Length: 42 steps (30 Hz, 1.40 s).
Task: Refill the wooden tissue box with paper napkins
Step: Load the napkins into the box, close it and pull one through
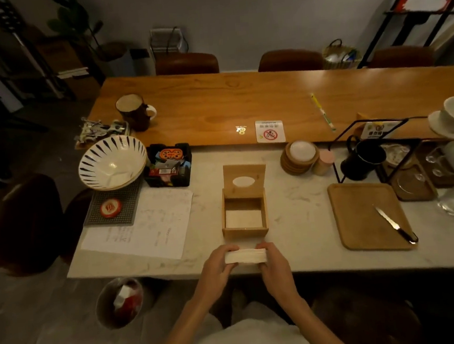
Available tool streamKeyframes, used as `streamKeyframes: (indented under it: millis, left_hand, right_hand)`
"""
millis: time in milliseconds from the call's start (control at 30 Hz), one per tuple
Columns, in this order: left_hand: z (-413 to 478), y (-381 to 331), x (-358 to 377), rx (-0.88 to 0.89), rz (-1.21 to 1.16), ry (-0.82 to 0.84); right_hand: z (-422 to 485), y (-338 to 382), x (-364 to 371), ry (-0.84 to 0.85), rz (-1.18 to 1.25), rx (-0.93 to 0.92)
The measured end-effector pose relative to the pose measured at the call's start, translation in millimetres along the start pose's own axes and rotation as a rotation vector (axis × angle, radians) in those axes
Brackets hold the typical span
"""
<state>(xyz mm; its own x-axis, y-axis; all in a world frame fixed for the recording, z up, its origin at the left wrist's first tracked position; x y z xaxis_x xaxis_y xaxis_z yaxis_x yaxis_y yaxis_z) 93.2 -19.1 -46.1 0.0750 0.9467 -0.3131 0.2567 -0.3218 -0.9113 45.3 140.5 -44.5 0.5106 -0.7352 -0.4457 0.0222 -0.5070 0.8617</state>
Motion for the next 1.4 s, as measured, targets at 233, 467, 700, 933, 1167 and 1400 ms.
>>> streamKeyframes:
  millis: [233,467,700,933,1167,1400]
  left_hand:
    - [2,29,0,-0.073,-0.091,0.064]
    - [2,36,11,-0.063,-0.055,0.067]
    - [6,20,1,0.03,0.049,0.033]
    - [13,21,-5,0.016,0.098,0.12]
    - [11,36,-14,-0.292,-0.23,0.291]
    - [9,6,-19,-0.286,-0.111,0.361]
  right_hand:
    - [1,-25,20,0.052,0.209,0.151]
    - [-11,-25,30,0.06,0.249,0.157]
    - [-2,-15,2,0.009,-0.045,0.016]
    - [9,-17,-2,0.116,-0.134,0.034]
    - [10,-22,-5,0.397,0.313,0.316]
    - [3,9,-18,0.65,0.104,0.385]
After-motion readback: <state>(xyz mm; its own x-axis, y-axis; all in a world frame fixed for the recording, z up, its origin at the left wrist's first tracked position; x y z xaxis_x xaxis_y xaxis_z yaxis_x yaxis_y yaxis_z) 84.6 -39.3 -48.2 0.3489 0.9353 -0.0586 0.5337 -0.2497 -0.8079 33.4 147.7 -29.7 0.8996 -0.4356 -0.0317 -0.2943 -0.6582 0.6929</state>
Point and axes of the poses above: each hand's wrist, its own z-axis towards the middle knuckle, its own x-axis out of the palm, y = z × x, the point moved 8 cm from there along z, towards the middle knuckle, and after that the axes turned 10 degrees about y, right-handed, at the moved point
